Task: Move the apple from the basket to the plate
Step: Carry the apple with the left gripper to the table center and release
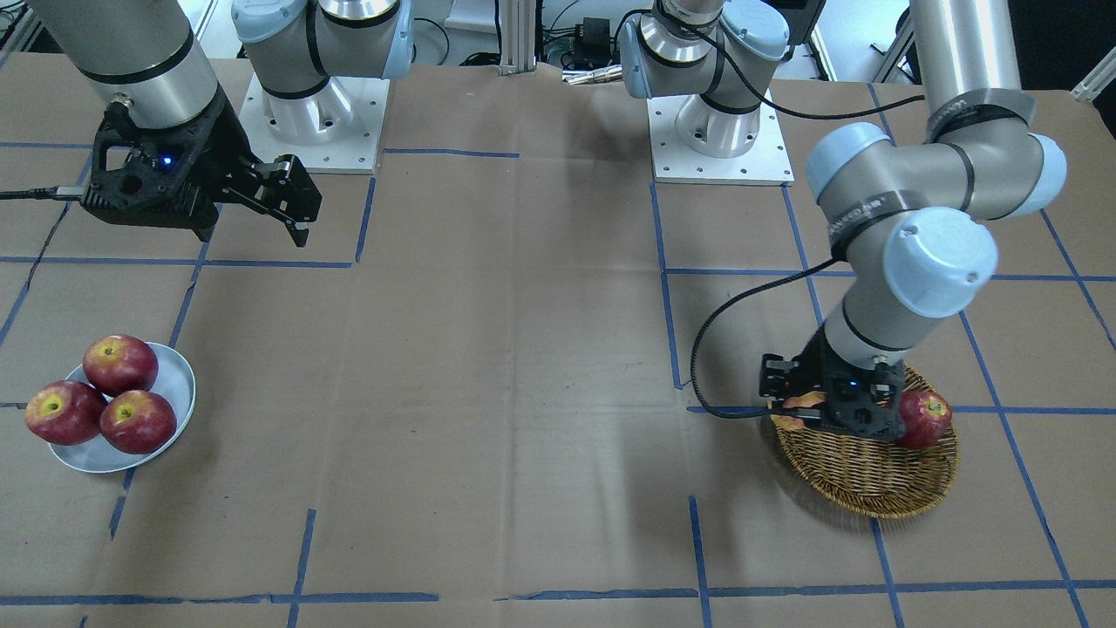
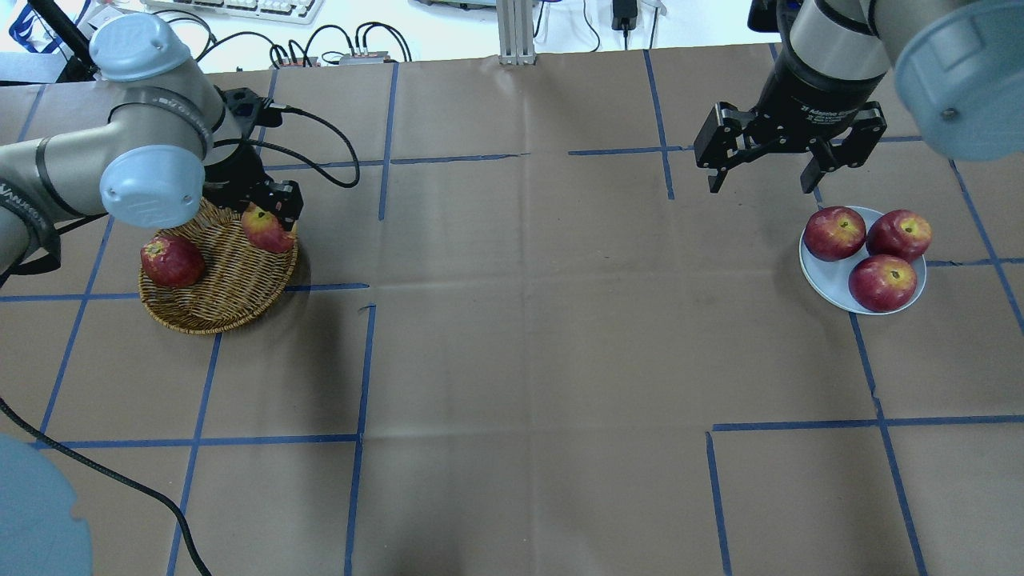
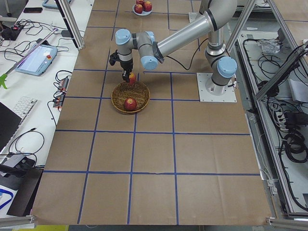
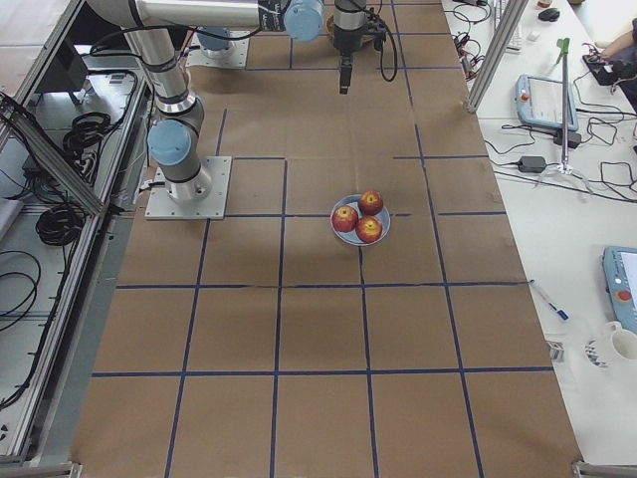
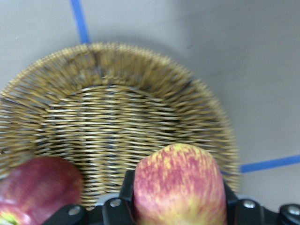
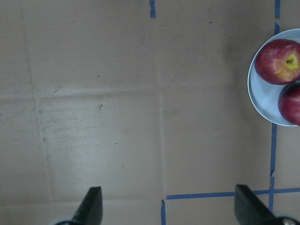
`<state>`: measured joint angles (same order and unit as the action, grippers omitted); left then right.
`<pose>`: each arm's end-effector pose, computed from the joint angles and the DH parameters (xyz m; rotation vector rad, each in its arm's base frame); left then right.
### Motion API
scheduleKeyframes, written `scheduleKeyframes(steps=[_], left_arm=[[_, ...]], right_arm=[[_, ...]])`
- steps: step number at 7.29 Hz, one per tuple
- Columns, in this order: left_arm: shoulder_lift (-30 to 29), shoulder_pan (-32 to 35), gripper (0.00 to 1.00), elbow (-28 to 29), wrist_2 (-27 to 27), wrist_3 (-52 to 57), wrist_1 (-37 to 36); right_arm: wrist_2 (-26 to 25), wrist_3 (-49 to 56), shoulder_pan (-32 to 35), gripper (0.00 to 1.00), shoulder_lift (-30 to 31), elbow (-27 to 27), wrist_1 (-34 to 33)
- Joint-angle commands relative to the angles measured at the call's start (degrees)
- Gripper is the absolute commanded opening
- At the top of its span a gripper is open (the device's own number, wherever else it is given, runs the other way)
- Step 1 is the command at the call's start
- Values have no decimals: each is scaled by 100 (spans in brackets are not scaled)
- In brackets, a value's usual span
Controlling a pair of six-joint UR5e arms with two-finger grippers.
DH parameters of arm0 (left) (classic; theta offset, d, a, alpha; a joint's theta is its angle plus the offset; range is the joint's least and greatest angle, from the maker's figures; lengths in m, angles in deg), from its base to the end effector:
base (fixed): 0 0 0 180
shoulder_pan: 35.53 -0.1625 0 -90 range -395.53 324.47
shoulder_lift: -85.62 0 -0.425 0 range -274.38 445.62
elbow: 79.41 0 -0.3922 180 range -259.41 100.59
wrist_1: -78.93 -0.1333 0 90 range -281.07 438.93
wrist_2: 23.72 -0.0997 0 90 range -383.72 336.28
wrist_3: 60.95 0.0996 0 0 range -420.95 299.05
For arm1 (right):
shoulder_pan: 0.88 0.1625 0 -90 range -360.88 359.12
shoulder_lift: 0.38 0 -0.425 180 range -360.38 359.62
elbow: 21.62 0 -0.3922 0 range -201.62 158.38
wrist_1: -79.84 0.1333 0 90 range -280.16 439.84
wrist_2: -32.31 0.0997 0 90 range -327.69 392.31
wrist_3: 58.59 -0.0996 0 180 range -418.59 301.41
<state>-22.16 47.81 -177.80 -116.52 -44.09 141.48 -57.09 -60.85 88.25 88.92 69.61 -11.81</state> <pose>-0.0599 -0.5946 0.2970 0.2738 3.0770 -0.0184 0.1268 -0.4984 0.4742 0.0856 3.1300 0.0078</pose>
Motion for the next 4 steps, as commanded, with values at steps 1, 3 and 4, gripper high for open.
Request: scheduleKeyframes(steps=[1, 3, 4], left_arm=[[56, 1335, 53, 30, -37, -1573, 46], [-251, 2174, 53, 47, -55, -2650, -224], [-444, 2334, 53, 47, 76, -2793, -357]], right_arm=[[-7, -2, 0, 100, 0, 0, 7], [-7, 6, 0, 100, 0, 0, 7], [-7, -2, 0, 100, 0, 0, -1]])
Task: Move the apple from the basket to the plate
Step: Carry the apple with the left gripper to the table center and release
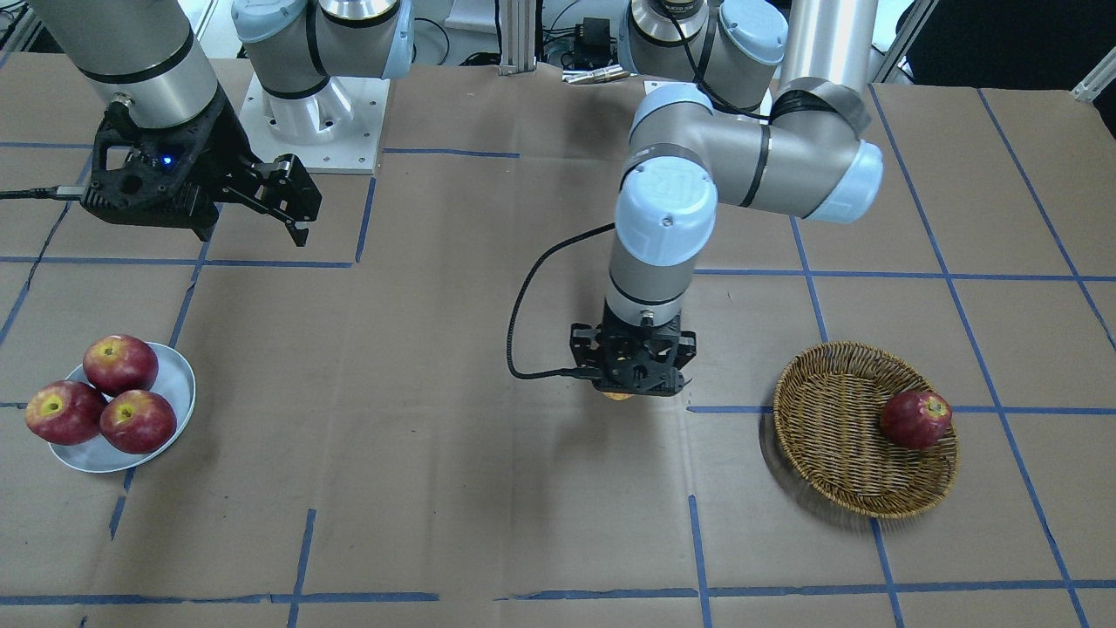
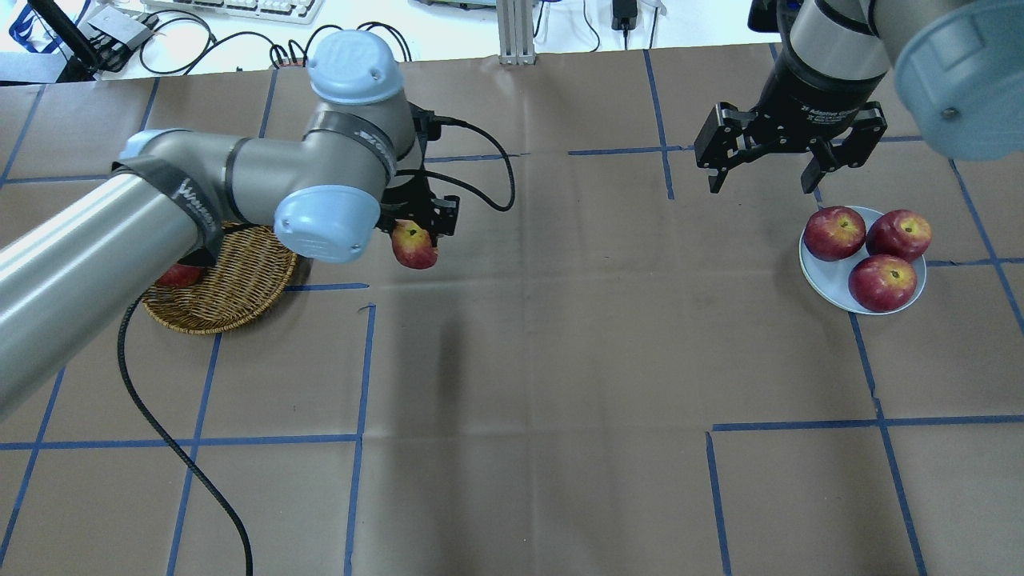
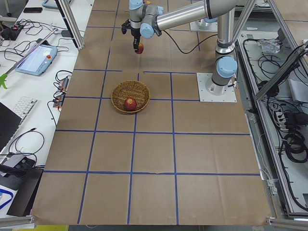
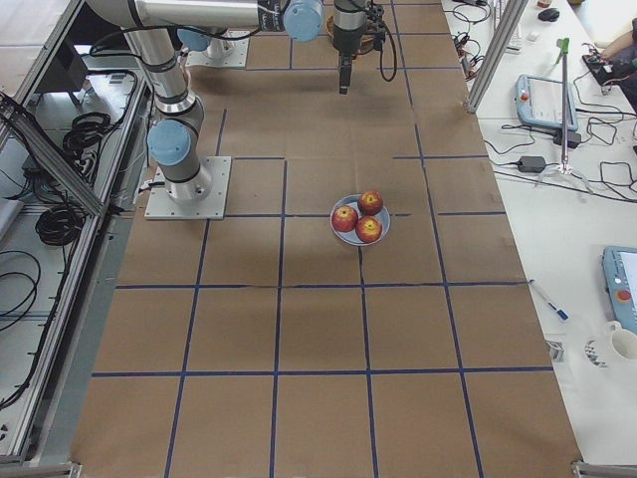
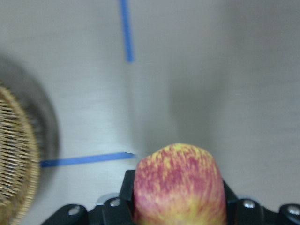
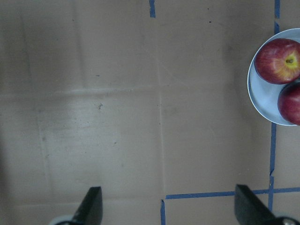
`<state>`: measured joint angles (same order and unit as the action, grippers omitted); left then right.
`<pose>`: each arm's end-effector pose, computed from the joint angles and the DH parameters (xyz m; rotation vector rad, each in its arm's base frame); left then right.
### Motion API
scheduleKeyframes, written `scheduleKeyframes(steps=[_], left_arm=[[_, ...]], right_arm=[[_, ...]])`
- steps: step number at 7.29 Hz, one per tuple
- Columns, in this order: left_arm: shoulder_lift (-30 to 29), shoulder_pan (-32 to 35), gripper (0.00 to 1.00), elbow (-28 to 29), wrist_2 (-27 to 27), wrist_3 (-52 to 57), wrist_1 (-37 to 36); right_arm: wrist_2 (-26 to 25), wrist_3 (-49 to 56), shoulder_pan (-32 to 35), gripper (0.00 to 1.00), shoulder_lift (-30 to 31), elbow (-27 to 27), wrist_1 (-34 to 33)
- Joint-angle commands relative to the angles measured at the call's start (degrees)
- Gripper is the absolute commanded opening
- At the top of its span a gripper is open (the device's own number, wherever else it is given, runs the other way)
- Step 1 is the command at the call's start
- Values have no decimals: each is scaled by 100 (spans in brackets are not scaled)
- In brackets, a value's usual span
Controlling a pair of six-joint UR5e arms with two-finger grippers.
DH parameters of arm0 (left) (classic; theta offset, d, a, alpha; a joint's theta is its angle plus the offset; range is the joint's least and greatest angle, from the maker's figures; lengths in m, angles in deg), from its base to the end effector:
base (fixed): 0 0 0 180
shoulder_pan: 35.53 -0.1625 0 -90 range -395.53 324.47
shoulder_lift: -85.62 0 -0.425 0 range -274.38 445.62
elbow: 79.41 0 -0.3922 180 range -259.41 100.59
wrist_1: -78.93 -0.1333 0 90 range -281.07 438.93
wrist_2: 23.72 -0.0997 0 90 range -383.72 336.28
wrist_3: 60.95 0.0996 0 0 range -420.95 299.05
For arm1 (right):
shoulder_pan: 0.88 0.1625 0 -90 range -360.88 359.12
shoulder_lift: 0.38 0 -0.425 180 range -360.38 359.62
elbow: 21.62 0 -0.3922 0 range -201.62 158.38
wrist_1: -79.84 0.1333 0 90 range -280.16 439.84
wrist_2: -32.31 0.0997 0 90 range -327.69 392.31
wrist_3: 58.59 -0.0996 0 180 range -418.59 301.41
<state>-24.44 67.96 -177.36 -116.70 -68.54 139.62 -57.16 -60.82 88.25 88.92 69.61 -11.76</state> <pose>-0.2631 -0.5477 0.2804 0.1583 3.0902 -0.0492 0.1267 -0.4983 0.4741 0.0848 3.1313 0.0092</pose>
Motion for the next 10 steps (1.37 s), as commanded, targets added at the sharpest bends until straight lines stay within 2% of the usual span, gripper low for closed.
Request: scheduleKeyframes(steps=[1, 4, 5, 6, 8, 10], left_arm=[[-417, 512, 54, -5, 217, -497, -633], [-822, 708, 55, 21, 227, -551, -1093], [-997, 716, 57, 204, 236, -551, -1182], [-1138, 769, 57, 440, 210, -551, -1139], [-1341, 909, 58, 513, 174, -551, -1156], [-1351, 936, 64, 504, 175, -560, -1148]], right_arm=[[0, 3, 0, 100, 0, 0, 2], [0, 3, 0, 100, 0, 9, 2], [0, -6, 0, 100, 0, 9, 2], [0, -6, 0, 100, 0, 9, 2], [9, -6, 0, 100, 9, 0, 2], [9, -6, 0, 100, 18, 0, -7]])
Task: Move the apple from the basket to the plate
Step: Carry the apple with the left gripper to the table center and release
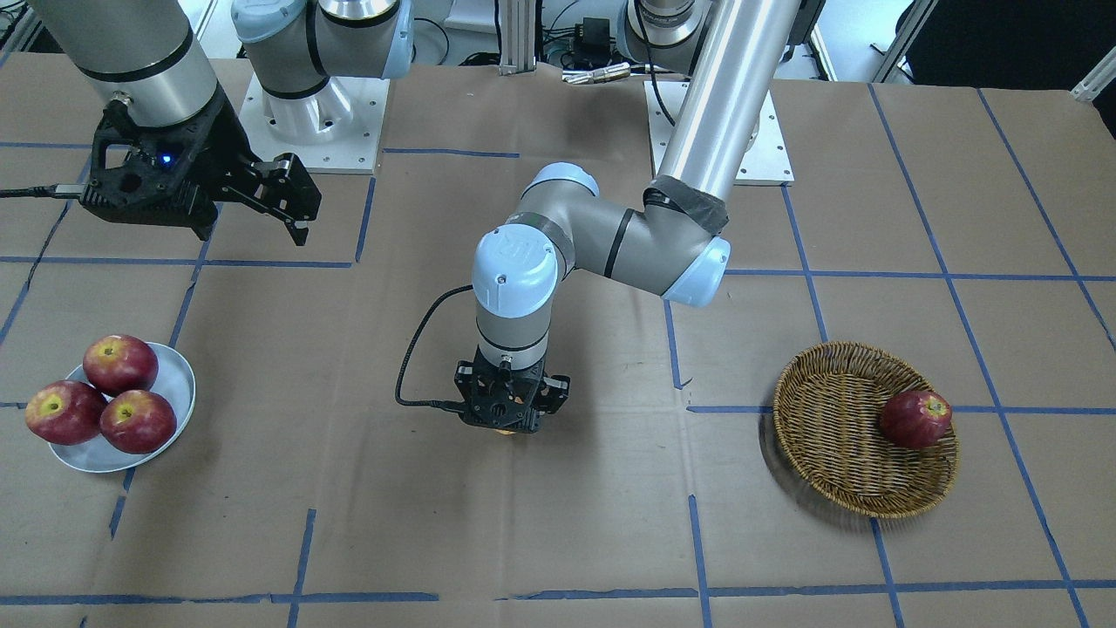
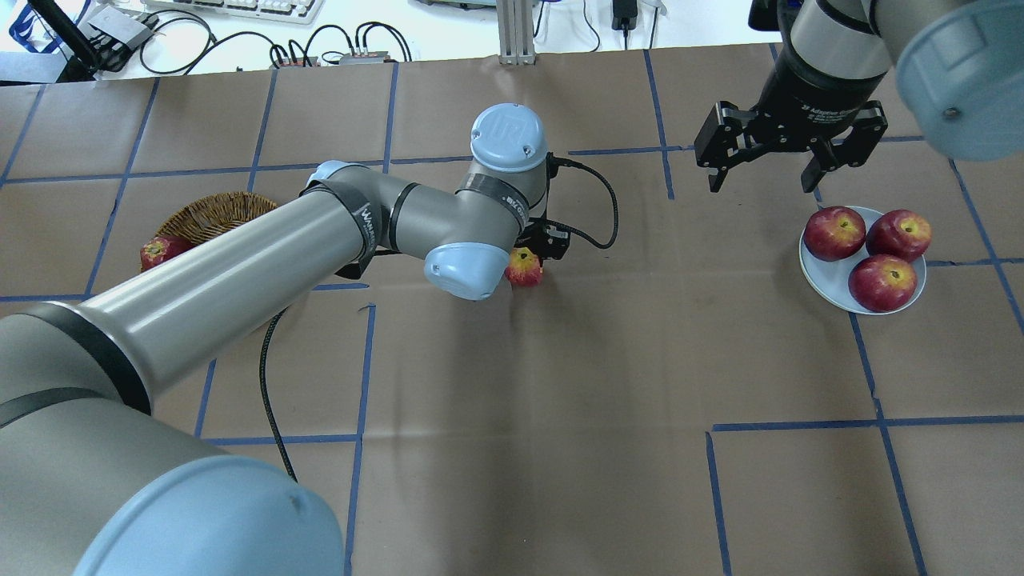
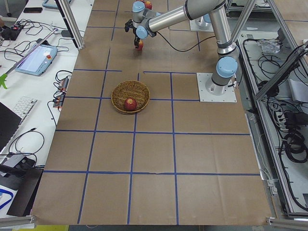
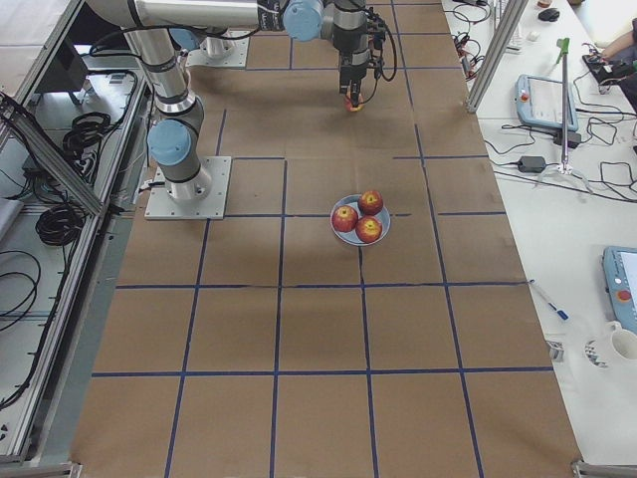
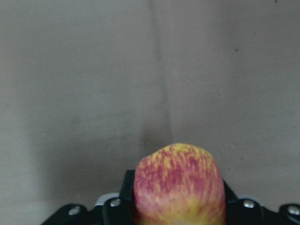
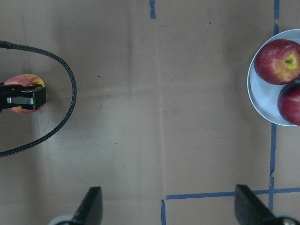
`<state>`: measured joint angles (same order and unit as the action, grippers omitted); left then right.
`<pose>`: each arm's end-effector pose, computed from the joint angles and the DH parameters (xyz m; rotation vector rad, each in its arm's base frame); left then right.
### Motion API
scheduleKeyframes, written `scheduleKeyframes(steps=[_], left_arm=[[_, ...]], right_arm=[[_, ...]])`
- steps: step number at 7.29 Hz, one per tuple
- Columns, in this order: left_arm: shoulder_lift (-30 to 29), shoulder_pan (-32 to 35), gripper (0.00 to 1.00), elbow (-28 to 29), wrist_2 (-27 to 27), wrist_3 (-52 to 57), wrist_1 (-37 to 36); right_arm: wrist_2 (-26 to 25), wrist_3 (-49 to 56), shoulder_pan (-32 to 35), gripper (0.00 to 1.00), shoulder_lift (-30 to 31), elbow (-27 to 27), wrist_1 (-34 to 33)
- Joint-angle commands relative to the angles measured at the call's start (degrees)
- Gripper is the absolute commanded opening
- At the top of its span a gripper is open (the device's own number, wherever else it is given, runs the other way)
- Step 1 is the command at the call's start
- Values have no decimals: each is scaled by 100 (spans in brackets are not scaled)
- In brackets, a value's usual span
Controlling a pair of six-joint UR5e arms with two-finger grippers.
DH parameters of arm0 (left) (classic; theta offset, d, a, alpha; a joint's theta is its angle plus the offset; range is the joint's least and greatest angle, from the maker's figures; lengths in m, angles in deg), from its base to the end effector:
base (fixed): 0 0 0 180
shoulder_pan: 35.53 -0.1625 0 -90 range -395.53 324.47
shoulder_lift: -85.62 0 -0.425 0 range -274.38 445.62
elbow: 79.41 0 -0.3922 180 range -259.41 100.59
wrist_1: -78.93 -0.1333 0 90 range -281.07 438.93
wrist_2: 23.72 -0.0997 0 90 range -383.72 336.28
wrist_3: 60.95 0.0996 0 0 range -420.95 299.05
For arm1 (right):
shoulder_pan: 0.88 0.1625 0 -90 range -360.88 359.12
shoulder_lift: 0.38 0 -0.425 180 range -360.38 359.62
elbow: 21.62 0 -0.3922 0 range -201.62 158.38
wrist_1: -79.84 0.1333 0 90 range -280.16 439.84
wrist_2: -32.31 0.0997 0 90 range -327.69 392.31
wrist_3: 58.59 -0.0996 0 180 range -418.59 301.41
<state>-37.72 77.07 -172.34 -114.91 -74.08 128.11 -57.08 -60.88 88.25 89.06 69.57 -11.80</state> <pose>-0.3737 -0.5562 0.1942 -0.2574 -3.1238 0.1285 0.1268 -0.4977 0.4757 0.0863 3.1298 0.0032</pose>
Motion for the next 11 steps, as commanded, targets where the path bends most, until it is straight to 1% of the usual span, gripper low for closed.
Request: scheduleKeyframes(steps=[1, 2, 4, 5, 6, 7, 9, 10, 11], left_arm=[[-23, 25, 65, 3, -4, 2, 21], [-31, 34, 65, -6, 13, 2, 30], [-14, 51, 99, -24, 5, -6, 30], [12, 52, 99, -59, 14, -6, 39], [169, 69, 99, -7, 14, -6, 91], [362, 34, 99, 81, 14, 2, 422], [967, -27, 99, 484, -48, 99, 1588], [1388, -115, 99, 564, -100, 186, 2116], [1853, -455, 99, 556, -162, 570, 2548]], right_arm=[[0, 0, 0, 100, 3, 4, -3], [0, 0, 0, 100, 3, 4, -3], [0, 0, 0, 100, 3, 4, -3], [0, 0, 0, 100, 3, 4, 6], [0, 0, 0, 100, 3, 4, 6], [0, 0, 0, 100, 3, 4, 6], [9, 0, 0, 100, 3, 4, 6], [9, 0, 0, 100, 3, 4, -3], [18, 0, 0, 100, 3, 4, -3]])
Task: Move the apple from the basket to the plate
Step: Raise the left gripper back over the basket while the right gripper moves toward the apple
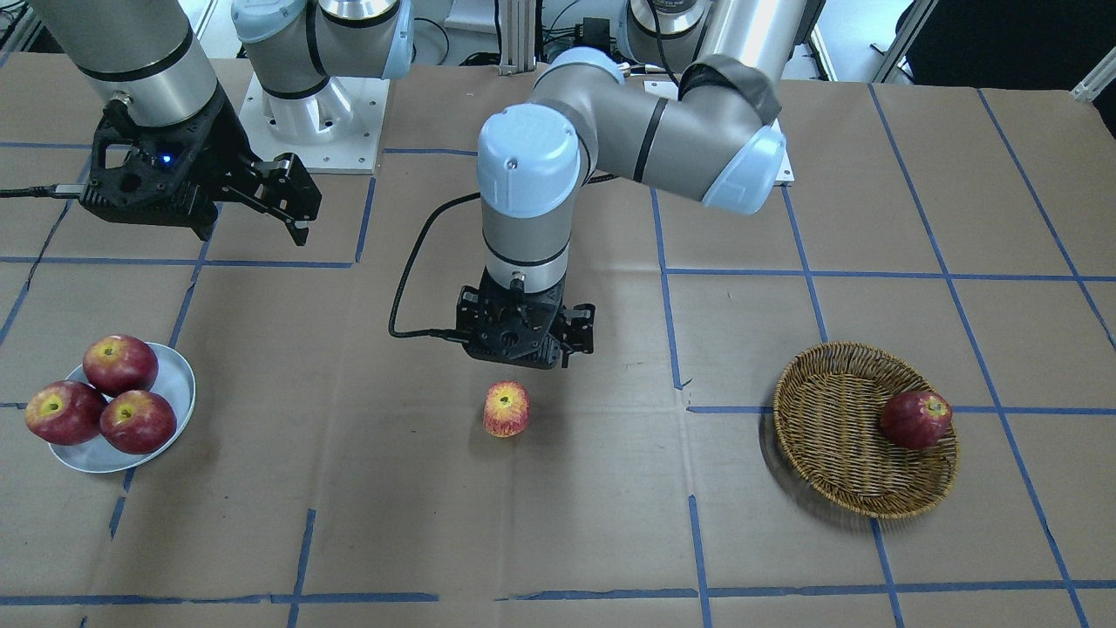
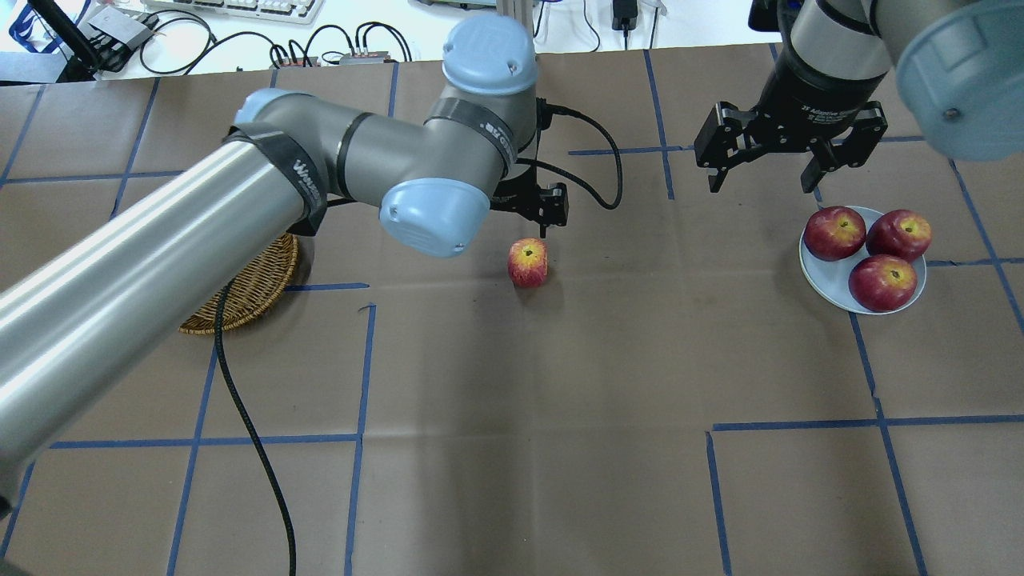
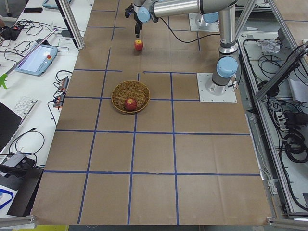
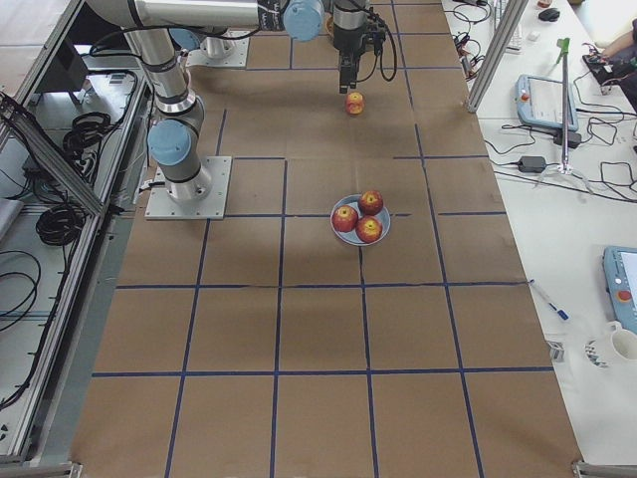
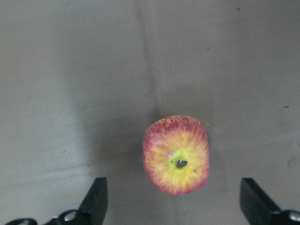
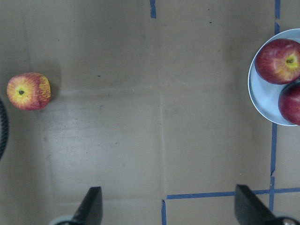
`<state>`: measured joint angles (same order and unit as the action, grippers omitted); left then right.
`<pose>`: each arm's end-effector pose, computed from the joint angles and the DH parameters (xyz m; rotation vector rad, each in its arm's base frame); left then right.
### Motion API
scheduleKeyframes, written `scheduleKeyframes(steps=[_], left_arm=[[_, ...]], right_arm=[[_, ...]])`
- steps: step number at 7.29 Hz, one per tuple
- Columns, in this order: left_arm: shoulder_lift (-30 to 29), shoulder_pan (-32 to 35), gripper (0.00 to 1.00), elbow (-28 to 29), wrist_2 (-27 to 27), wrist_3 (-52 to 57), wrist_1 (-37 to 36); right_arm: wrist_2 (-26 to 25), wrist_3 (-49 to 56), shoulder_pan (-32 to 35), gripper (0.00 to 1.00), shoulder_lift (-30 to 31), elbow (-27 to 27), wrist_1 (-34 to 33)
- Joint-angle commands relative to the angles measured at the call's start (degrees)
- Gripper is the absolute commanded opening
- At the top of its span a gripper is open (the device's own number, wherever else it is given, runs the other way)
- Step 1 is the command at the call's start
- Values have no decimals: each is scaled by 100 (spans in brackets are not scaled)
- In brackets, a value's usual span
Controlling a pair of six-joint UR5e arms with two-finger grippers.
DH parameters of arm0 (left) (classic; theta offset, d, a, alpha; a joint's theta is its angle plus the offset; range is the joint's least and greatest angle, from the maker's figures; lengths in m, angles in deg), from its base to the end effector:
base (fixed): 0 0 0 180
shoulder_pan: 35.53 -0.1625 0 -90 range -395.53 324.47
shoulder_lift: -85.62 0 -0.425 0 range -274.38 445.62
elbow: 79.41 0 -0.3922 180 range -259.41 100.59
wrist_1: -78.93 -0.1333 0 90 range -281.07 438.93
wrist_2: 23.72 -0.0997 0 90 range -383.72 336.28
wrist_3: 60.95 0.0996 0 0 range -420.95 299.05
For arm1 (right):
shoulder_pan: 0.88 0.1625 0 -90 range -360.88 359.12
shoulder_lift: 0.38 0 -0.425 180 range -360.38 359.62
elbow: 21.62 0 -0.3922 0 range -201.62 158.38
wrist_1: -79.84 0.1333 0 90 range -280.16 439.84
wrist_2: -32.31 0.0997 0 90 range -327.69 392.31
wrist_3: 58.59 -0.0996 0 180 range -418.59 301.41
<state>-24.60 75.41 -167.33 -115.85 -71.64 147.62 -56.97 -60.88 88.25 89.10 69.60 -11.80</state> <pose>-0.3443 -0.5371 0.3453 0.2770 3.1070 -0.0989 0.1270 -0.4974 0.4758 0.0863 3.1279 0.0030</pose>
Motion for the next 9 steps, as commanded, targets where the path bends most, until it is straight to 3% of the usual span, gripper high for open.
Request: scheduleKeyframes(steps=[1, 4, 7, 9], left_arm=[[1016, -711, 99, -75, -69, 687, 1088], [1863, -1645, 99, -190, -68, 1314, 2005], [1934, -1918, 99, -261, -95, 1551, 2033], [1996, -1937, 99, -235, -51, 1526, 2034]], right_arm=[[16, 0, 0, 100, -9, 9, -3], [43, 9, 0, 100, -1, -17, -55], [86, -149, 114, 100, -149, -70, -152], [166, -911, 752, 100, -604, -358, -345]])
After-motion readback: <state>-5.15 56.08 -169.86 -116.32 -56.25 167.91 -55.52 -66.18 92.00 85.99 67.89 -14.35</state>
